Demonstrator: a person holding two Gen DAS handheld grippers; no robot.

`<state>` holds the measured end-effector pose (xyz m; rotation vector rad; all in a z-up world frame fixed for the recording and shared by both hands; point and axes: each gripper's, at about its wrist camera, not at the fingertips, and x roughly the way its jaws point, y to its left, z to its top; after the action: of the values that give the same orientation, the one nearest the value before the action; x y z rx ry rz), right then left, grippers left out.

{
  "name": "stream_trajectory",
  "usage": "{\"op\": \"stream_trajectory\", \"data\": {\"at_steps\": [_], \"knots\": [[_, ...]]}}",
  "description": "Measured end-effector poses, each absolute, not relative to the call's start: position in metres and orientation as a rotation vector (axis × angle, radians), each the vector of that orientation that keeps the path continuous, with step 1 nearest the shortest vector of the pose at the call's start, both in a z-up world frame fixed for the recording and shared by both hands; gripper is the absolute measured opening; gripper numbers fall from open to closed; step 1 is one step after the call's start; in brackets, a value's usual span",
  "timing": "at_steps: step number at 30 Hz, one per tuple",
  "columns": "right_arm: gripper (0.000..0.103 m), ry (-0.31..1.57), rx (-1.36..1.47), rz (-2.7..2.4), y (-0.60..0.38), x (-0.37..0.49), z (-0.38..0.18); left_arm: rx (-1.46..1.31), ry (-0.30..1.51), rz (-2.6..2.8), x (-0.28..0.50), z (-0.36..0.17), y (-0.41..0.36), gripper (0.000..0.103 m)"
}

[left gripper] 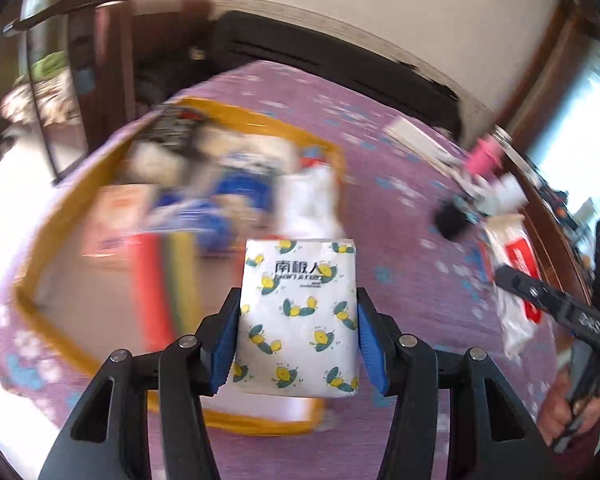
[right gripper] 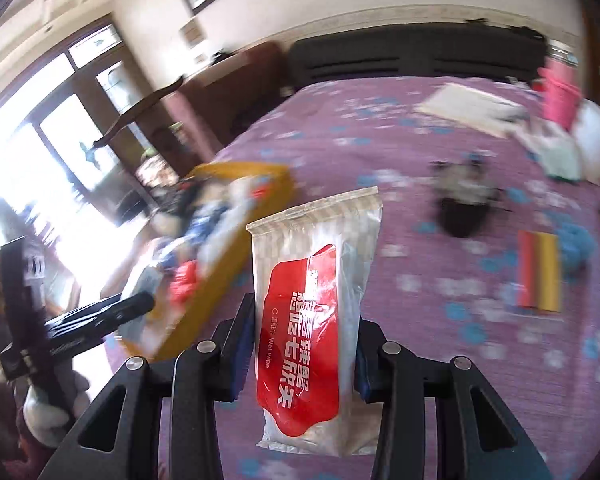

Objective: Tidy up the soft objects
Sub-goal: 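Carry both packs over the tray and open both tools to release them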

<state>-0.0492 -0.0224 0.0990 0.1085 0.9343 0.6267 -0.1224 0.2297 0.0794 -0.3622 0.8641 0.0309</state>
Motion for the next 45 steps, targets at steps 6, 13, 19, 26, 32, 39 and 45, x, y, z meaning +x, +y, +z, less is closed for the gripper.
{"op": "stream_trajectory", "data": {"at_steps": [6,13,19,26,32,39,45], "knots": [[0.044,0.956,0.044,0.754,0.055,-0.06,0.097,-0.397,0.838,0.194,-0.134,0.073,0.286,0.052],[0.045,1.005,-0.038,0.856,0.129,-0.068,0.08,-0.444,0.872,0.268,-0.133,0.05,0.331,0.055],[0.045,1.032,-0.02,0.977,0.172,-0.065,0.071,-0.477,0.792,0.284,-0.149,0.066,0.348,0.068],[0.045,1.052,0.011,1.122,0.22,-0.074,0.061,-0.515,0.694,0.349,-0.17,0.087,0.375,0.069],[0.045,0.945,-0.215,1.094,0.28,-0.082,0.048,-0.545,0.639,0.407,-0.188,0.095,0.395,0.073],[0.056,0.836,-0.448,1.027,0.316,-0.096,0.038,-0.559,0.642,0.422,-0.196,0.095,0.4,0.074],[0.082,0.789,-0.346,1.002,0.282,-0.088,0.068,-0.539,0.636,0.392,-0.194,0.102,0.384,0.082]]}}
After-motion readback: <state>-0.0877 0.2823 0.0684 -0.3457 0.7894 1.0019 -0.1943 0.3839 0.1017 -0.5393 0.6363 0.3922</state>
